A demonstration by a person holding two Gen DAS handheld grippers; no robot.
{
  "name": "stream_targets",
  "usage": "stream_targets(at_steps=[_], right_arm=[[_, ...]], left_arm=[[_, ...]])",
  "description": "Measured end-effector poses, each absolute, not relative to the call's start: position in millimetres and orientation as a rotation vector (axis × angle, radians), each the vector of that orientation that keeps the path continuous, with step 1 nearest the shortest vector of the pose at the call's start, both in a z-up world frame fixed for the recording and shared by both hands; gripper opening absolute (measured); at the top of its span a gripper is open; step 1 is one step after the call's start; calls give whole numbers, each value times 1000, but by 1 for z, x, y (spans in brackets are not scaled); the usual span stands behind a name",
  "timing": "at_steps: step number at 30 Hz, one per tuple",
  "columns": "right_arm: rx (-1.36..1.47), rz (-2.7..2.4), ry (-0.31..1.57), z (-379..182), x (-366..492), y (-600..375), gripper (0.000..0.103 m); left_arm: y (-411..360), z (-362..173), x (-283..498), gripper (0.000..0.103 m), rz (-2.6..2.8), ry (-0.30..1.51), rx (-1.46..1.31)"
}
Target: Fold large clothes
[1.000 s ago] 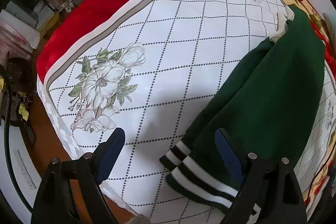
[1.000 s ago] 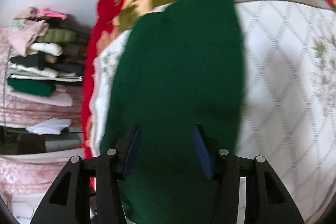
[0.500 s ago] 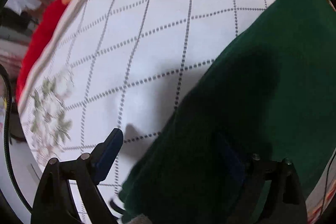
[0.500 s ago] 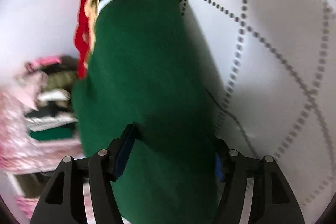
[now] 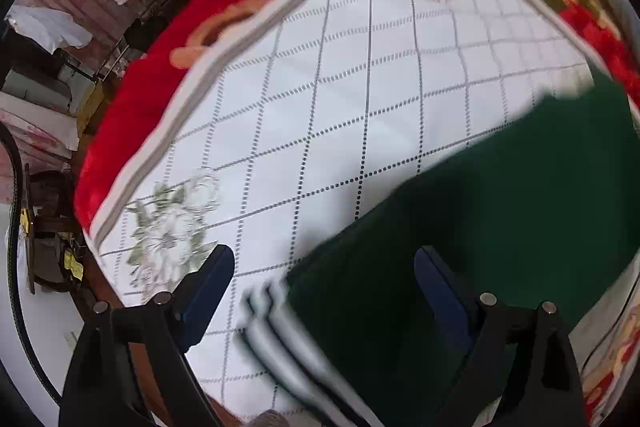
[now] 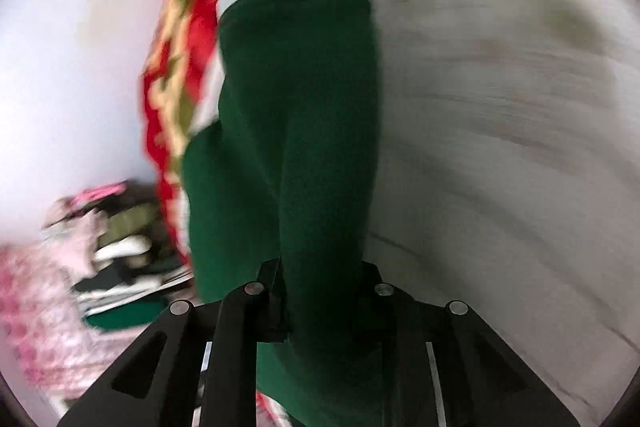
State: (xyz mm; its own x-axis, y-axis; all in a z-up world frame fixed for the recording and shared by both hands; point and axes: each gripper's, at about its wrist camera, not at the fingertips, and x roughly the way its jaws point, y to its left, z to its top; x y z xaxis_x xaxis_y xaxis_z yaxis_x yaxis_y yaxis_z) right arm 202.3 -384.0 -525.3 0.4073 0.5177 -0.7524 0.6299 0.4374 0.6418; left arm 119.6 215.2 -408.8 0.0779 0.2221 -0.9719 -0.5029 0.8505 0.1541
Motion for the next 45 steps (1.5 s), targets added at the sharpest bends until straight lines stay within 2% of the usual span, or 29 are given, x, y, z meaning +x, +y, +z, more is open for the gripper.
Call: stream_targets(at_steps=[5, 8, 10, 11, 12, 17, 21, 23, 24, 26, 29, 33, 35, 37, 38, 40, 41, 43, 45], right_arm=[[1186, -409, 1290, -487, 26, -427, 20], [1195, -510, 1336, -487, -41, -436, 20], [1155, -542, 1367, -496, -66, -433, 27], [1102, -534, 1390, -500, -72, -433, 29], [1074, -525, 1396, -499, -77, -435, 36], [875, -451, 1373, -462, -77, -426, 36], [812, -414, 1326, -436, -85, -421, 36], [787, -398, 1310, -424, -92, -419, 36], [769, -390, 1303, -418, -96, -418, 36], [718, -390, 1310, -407, -95, -421, 36], [621, -345, 1278, -380, -104, -416, 36], [549, -181, 1219, -363, -58, -378, 36], [568, -109, 1210, -369, -27, -356, 30], [593, -30, 1232, -386, 13, -331, 17], [597, -20, 1244, -393, 26, -322, 15], [608, -8, 1287, -417, 56, -308, 7], [606, -37, 1322, -433, 70, -304, 6], [587, -120, 1439, -472, 90, -302, 0], [620, -152, 1489, -494, 100, -308, 0]], left_arm=[[186, -381, 111, 93, 541, 1396, -218], [162, -381, 106, 93, 513, 1422, -183], [140, -387, 102, 93, 484, 1449, -135], [131, -390, 101, 93, 475, 1459, -119], [119, -394, 102, 93, 458, 1461, -103], [84, -415, 118, 93, 425, 1423, -5], [106, -465, 135, 93, 527, 1441, 72], [130, -503, 146, 99, 585, 1474, 99], [141, -520, 152, 103, 577, 1501, 71], [158, -539, 166, 103, 558, 1537, -31], [153, -523, 181, 103, 556, 1503, -8], [135, -474, 179, 103, 510, 1402, -58], [118, -446, 175, 103, 484, 1347, -57], [98, -430, 172, 103, 453, 1309, -64], [85, -424, 172, 103, 430, 1297, -68], [61, -424, 176, 103, 385, 1293, -68], [48, -429, 178, 103, 358, 1300, -60], [30, -443, 182, 103, 324, 1324, -55], [14, -459, 186, 103, 294, 1350, -61]])
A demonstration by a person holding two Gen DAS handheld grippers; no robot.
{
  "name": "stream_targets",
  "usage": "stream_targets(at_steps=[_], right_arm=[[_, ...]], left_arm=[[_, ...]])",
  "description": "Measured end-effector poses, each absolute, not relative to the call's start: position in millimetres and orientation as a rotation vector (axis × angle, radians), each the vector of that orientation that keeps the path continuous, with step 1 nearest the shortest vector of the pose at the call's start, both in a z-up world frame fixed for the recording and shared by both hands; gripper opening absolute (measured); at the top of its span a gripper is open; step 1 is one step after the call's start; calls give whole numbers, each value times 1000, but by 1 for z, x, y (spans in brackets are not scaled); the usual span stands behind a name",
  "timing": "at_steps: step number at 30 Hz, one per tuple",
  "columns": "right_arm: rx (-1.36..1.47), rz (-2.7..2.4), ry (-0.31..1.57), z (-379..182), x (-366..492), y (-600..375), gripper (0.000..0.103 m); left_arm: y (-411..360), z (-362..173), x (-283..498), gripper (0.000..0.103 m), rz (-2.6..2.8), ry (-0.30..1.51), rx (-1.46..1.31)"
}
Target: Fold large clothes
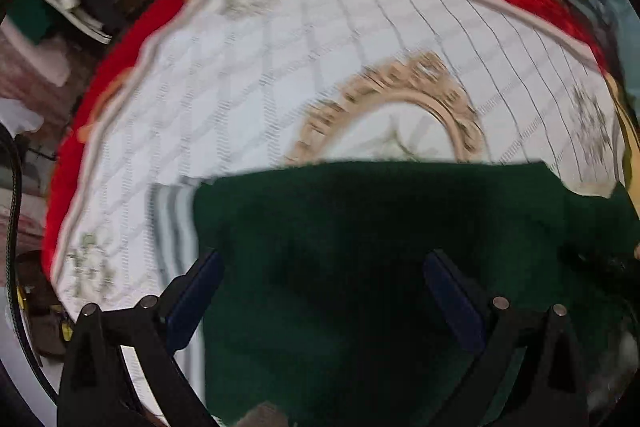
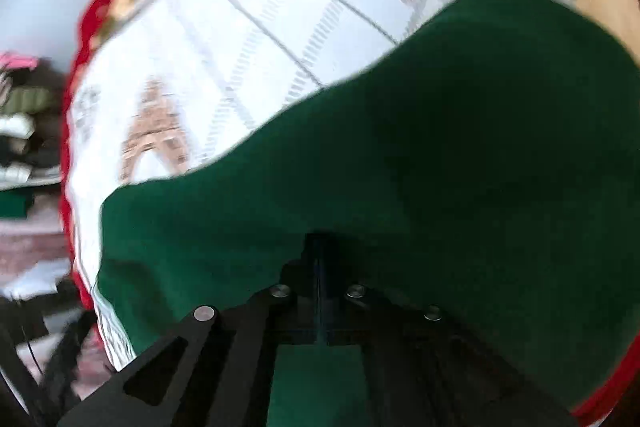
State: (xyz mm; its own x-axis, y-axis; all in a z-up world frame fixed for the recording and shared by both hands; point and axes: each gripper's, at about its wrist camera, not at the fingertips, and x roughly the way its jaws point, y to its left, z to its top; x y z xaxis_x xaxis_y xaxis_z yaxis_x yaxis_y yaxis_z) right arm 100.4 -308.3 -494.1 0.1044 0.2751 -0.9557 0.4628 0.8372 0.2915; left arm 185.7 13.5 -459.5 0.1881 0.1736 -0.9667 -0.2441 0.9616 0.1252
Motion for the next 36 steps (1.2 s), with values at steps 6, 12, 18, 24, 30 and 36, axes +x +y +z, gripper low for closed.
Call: stream_targets(at_steps=[6, 12, 18, 24, 30, 36], right_arm=[[547, -127, 1544, -502, 122, -311, 0], [491, -51, 1555, -508, 133, -311, 0], [547, 43, 1574, -512, 137, -327, 0], [468, -31, 1422, -452, 118, -367, 0], [432, -210, 1484, -480, 138, -426, 0], [502, -93, 1483, -464, 134, -442, 0]], left_arm=[[-17, -539, 189, 103, 256, 1493, -3], [-10, -549, 192, 103, 244, 1462, -66], [-6, -554, 205, 103, 293, 1467, -137], [-10, -521, 216, 103, 322, 1474, -109], [-33, -509, 246, 103, 362, 1438, -33], [-45, -538, 258, 103, 344, 1471, 71]])
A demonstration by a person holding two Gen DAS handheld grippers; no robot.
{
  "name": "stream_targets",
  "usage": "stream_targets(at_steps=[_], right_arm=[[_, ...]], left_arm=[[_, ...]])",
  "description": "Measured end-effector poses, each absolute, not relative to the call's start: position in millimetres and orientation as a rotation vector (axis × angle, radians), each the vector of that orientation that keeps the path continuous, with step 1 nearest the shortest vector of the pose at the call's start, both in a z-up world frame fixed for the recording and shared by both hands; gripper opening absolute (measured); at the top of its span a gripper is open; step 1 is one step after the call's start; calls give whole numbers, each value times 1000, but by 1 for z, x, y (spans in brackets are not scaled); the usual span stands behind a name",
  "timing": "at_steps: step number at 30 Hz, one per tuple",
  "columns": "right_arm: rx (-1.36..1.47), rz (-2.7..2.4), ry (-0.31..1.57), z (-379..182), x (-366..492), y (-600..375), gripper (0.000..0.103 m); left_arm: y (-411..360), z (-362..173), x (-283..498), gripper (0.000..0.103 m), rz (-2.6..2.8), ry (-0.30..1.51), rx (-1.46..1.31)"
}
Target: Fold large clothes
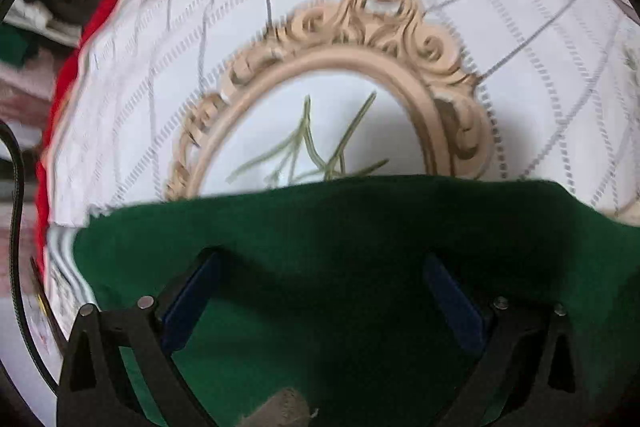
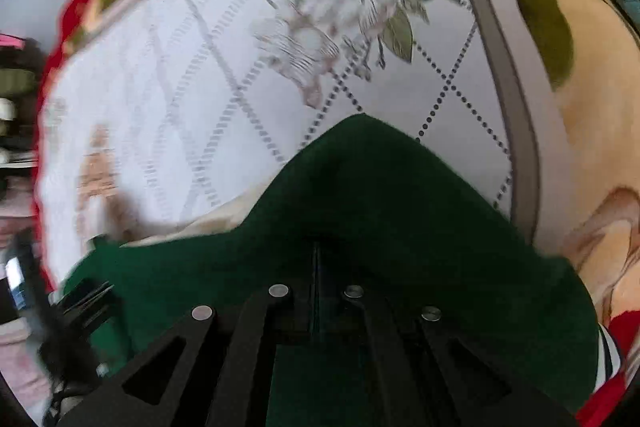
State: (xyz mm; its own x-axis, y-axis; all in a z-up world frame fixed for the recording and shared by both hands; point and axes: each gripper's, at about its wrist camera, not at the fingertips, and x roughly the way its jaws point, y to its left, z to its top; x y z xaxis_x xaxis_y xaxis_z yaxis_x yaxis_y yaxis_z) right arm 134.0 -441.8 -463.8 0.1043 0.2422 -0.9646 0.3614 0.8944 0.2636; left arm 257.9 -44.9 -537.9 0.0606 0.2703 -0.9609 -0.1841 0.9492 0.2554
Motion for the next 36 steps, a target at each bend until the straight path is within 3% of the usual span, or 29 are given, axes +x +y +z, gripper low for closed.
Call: stream_targets(at_steps=[5, 7, 9, 13, 17, 19, 21, 26, 29, 34, 35, 36], right_arm=[[725, -11, 1356, -405, 50, -492, 18], [835, -79, 1351, -397, -4, -517, 58], [964, -154, 1344, -401, -54, -530, 66], [1227, -242, 1324, -444, -133, -547, 66], [1397, -209, 1180, -498, -152, -532, 65], [1439, -235, 1115, -520, -148, -535, 62], [1482, -199, 1046, -537, -134, -529, 50], [1479, -111, 851, -523, -109, -523, 46], [1401, -98, 885, -521, -93, -523, 46], [1503, -112, 854, -557, -67, -532, 47], [1474, -117, 845, -553, -62, -530, 44], [1433, -117, 840, -547, -56, -526, 30]], left_arm=[[-56, -482, 216, 103, 222, 1376, 1], [-68, -473, 203, 103, 182, 1377, -7], [-83, -477, 189, 103, 156, 1384, 13], [-109, -499, 177, 103, 106, 1433, 24], [-111, -503, 177, 103, 112, 1423, 29], [-110, -503, 181, 103, 102, 1438, 30], [-112, -501, 182, 103, 92, 1443, 53], [-117, -500, 183, 103, 68, 1460, 106], [-113, -509, 186, 103, 44, 1488, 87], [-107, -524, 198, 103, 1, 1529, 24], [-107, -525, 199, 103, -5, 1524, 20], [-106, -525, 201, 103, -10, 1520, 20]])
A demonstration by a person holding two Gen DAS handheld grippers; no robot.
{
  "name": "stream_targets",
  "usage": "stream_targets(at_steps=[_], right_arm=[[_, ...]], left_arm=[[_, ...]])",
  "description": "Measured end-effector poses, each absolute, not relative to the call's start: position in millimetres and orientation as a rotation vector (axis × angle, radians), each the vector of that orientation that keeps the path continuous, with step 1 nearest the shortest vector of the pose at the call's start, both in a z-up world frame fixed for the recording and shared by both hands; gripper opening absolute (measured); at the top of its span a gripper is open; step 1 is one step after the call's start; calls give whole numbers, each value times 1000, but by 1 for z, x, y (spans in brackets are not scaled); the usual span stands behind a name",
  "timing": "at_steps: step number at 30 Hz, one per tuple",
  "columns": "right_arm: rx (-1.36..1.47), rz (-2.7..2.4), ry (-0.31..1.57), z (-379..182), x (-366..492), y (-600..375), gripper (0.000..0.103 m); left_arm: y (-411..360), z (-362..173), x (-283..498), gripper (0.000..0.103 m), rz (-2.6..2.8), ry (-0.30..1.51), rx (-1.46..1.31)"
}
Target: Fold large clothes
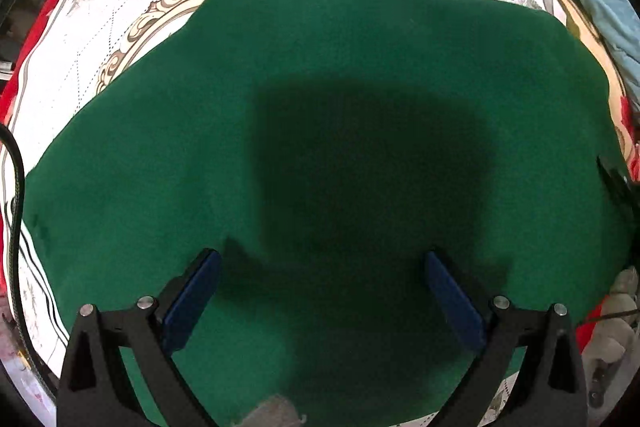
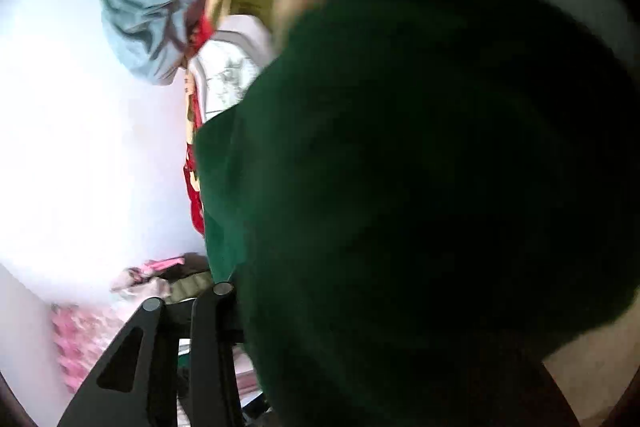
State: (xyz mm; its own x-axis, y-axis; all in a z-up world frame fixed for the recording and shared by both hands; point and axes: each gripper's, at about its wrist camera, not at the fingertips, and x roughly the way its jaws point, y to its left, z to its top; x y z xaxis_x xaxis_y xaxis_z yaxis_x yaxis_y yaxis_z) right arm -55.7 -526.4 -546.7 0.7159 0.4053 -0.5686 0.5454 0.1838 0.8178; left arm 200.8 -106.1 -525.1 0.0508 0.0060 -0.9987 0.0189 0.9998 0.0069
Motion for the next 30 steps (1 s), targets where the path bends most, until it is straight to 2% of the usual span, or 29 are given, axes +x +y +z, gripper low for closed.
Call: stream_targets(at_steps=[1, 3, 10, 18, 24, 30], right_arm=[[1407, -113, 835, -540, -51, -523, 26], [1370, -92, 792, -519, -45, -514, 24], [1201, 22, 782, -443, -18, -458, 22], [916, 151, 885, -375, 26, -371, 22], [708, 233, 938, -335, 45, -293, 22], [548, 412, 1026, -326, 59, -182, 22]], left_arm=[[-105, -526, 203, 103, -10, 1517, 21], [-106, -529, 209, 103, -16, 1524, 19], [-89, -546, 219, 103, -87, 1577, -133], [-61, -537, 215, 103, -113, 1564, -199], [2, -493, 187, 103, 16, 1507, -265], [110, -427, 112, 103, 263, 1413, -354]])
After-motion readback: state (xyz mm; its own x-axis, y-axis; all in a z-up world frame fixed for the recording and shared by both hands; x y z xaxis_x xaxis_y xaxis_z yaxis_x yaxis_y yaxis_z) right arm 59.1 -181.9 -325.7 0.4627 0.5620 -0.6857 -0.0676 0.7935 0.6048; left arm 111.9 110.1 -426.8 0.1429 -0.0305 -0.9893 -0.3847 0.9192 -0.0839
